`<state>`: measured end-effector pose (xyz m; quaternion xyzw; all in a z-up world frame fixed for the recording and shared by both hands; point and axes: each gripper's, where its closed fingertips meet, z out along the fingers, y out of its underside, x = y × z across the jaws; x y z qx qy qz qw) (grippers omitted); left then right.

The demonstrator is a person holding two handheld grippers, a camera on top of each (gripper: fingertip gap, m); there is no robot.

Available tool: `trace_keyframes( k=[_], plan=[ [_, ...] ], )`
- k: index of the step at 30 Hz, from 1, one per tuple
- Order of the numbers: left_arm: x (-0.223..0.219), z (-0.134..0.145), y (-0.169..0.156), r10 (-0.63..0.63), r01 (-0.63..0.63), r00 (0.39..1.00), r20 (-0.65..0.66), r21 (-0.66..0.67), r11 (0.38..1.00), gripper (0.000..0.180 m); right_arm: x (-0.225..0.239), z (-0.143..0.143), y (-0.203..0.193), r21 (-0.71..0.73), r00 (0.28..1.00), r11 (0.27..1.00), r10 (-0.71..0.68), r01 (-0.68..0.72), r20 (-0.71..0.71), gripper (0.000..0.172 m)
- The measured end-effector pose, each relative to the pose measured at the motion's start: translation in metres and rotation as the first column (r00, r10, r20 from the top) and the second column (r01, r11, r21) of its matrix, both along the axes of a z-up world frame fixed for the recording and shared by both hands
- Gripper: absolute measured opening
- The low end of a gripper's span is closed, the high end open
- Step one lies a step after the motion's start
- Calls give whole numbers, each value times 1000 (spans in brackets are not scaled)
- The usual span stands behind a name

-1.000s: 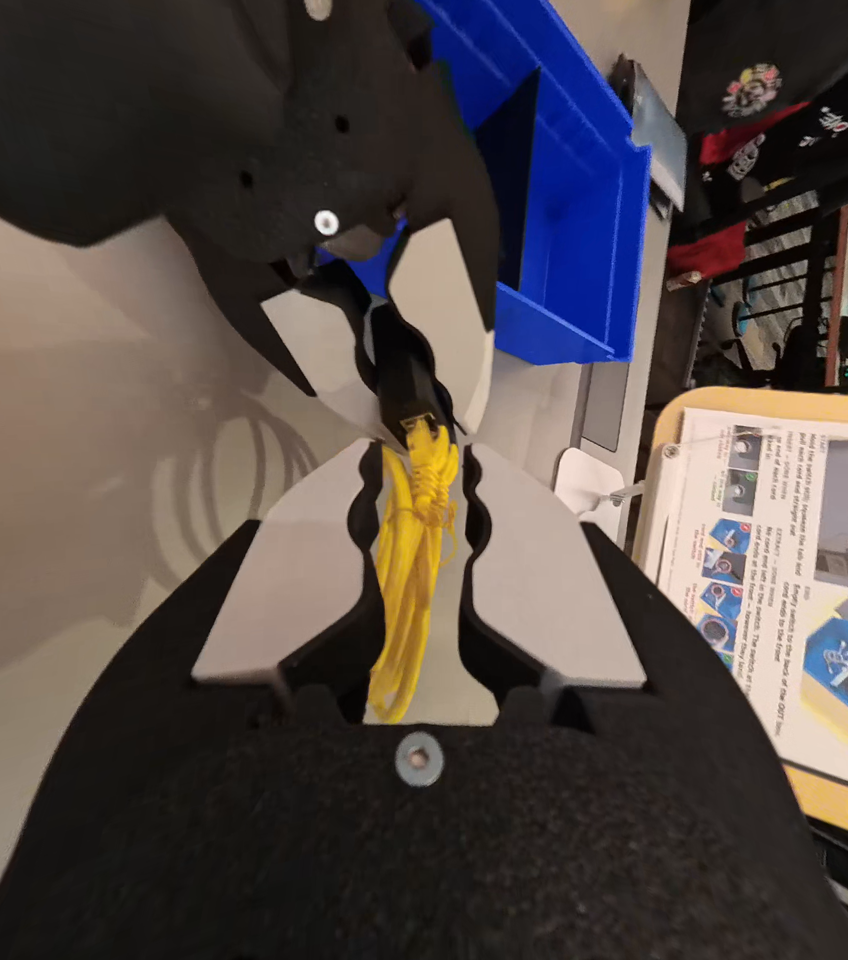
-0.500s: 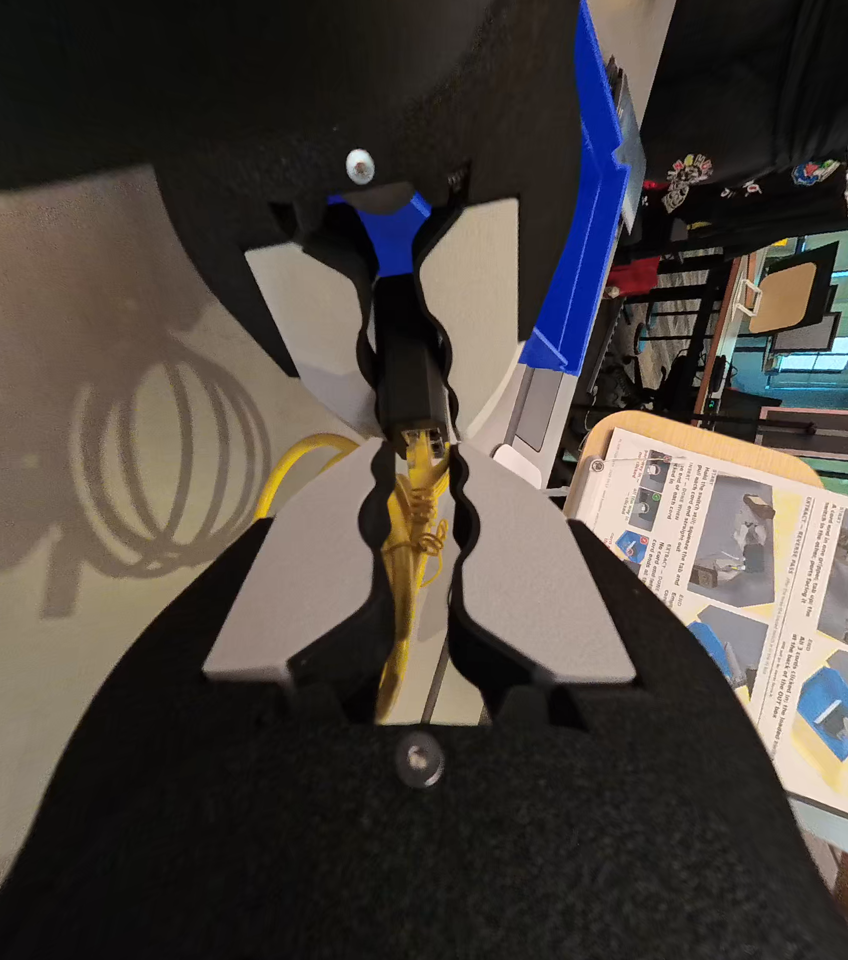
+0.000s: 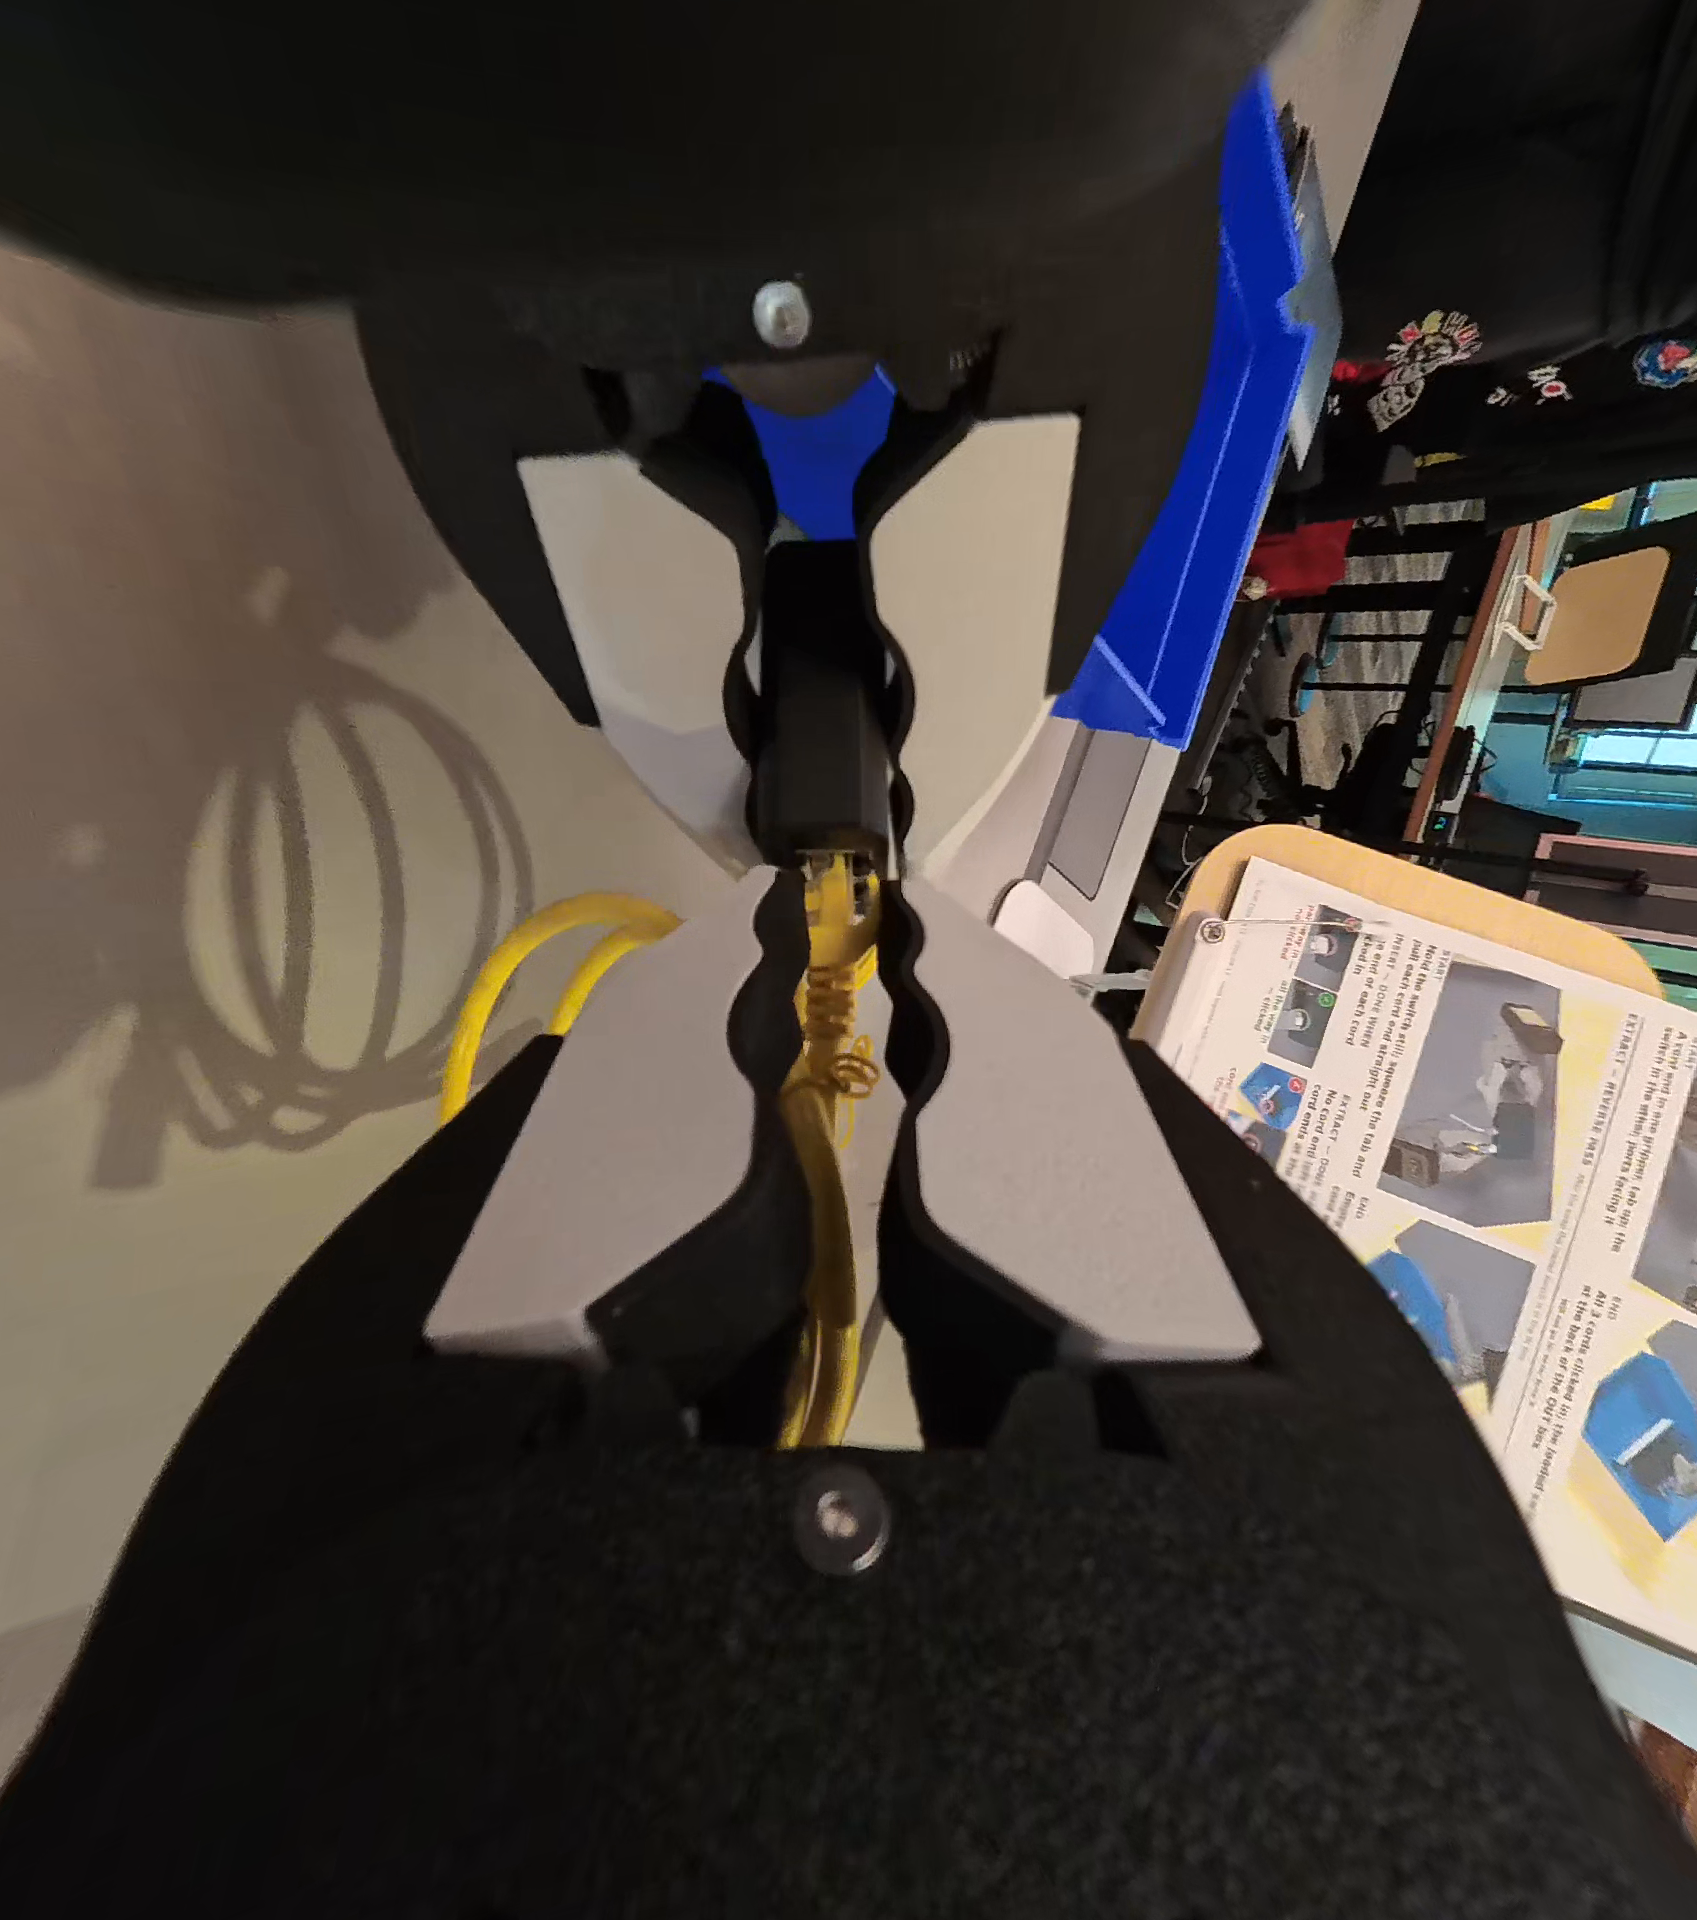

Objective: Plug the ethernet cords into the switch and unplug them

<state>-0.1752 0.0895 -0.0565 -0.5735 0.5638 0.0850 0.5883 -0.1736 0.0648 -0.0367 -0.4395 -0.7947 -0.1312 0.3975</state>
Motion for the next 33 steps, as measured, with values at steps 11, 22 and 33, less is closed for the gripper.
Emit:
trace_keyframes(
  k=[11,22,33],
  plan=[
    [6,-4,-3,10,-10,1000,-5,-12,1000,26,6,-6,-4,-123,999,992,-34,32,-10,12],
    [18,-11,-11,-23,22,1000,-17,-46,999,26,18,-10,-14,-127,998,990,-57,55,-12,12],
    [-2,11,4,63,-48,997,-54,246,968,25,24,29,-28,-444,942,891,-222,92,-251,24]
  ],
)
